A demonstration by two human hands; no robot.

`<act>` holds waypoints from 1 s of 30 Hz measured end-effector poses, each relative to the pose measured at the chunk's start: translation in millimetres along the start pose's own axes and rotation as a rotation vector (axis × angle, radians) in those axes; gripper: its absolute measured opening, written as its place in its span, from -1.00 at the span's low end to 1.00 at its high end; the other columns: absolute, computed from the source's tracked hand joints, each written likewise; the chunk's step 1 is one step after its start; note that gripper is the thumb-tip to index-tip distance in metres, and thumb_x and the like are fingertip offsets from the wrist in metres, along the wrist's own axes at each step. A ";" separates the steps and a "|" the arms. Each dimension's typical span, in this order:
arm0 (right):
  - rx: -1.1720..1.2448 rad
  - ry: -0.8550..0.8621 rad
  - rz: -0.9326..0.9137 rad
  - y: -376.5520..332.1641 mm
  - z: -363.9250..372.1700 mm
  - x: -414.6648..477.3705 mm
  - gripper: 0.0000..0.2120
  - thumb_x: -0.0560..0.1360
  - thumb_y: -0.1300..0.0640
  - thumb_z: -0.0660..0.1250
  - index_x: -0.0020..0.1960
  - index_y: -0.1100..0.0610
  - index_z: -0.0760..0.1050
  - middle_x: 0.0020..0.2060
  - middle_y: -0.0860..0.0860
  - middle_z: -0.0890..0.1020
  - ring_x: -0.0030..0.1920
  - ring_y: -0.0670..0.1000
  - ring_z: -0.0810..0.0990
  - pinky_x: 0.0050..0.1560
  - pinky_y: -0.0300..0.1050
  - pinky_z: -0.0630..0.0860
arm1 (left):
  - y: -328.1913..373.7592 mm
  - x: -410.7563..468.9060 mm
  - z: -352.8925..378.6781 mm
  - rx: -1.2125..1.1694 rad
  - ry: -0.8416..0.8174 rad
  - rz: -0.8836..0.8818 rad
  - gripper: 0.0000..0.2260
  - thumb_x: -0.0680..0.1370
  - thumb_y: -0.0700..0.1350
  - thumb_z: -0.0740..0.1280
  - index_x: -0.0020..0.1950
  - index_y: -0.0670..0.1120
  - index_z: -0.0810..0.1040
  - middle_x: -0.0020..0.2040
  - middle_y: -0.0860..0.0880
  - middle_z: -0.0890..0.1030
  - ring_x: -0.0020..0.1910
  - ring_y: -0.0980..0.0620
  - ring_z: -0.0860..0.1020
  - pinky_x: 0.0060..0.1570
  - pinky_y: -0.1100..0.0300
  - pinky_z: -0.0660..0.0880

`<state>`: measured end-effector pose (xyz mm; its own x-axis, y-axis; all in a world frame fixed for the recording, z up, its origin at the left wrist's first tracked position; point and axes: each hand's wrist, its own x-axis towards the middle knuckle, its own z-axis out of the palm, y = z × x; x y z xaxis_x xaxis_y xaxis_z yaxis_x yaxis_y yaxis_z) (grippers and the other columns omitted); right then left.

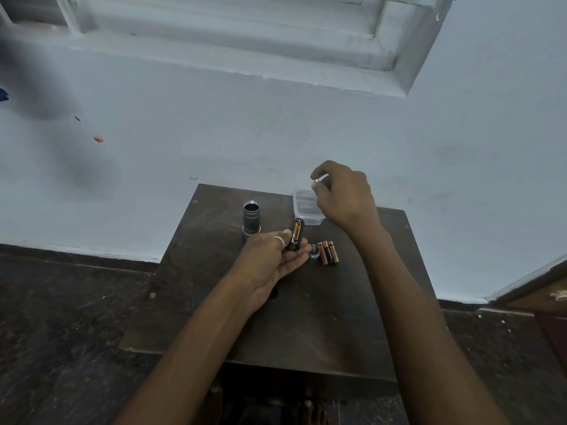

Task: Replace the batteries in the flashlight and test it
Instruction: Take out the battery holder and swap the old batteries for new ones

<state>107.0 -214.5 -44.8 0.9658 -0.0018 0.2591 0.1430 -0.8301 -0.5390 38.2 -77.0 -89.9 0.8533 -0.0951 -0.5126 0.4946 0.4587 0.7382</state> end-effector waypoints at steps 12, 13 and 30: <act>0.442 0.277 0.091 -2.7 12.0 -72.5 -0.91 0.49 0.15 0.50 -0.12 0.08 0.58 -0.31 -0.27 0.60 -0.24 -0.42 0.59 -0.27 -0.55 0.42 | -2.5 1.3 3.0 -0.004 -0.012 0.031 -0.82 0.66 -0.23 0.19 0.00 -0.24 0.56 -0.21 -0.13 0.69 -0.23 0.05 0.71 -0.12 0.14 0.66; 0.437 0.280 0.093 -2.5 13.4 -72.3 -0.91 0.49 0.15 0.50 -0.12 0.09 0.59 -0.31 -0.27 0.59 -0.24 -0.41 0.59 -0.28 -0.55 0.42 | -2.5 1.7 2.7 -0.003 -0.017 0.032 -0.82 0.66 -0.23 0.19 0.01 -0.25 0.57 -0.20 -0.13 0.69 -0.23 0.05 0.71 -0.14 0.15 0.66; 0.212 0.017 0.085 -5.7 16.8 -75.8 -0.95 0.46 0.10 0.49 -0.10 0.07 0.67 -0.20 -0.08 0.70 -0.17 -0.12 0.65 -0.23 -0.52 0.37 | -1.7 0.4 1.9 0.059 -0.095 0.103 -0.76 0.66 -0.28 0.14 0.18 -0.28 0.57 0.07 -0.20 0.71 -0.01 -0.02 0.69 -0.03 0.18 0.64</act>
<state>36.6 -200.2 -74.8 0.9728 -0.0777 0.2183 0.1054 -0.6907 -0.7155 38.0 -79.5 -90.5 0.9104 -0.1343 -0.3914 0.4102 0.4181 0.8105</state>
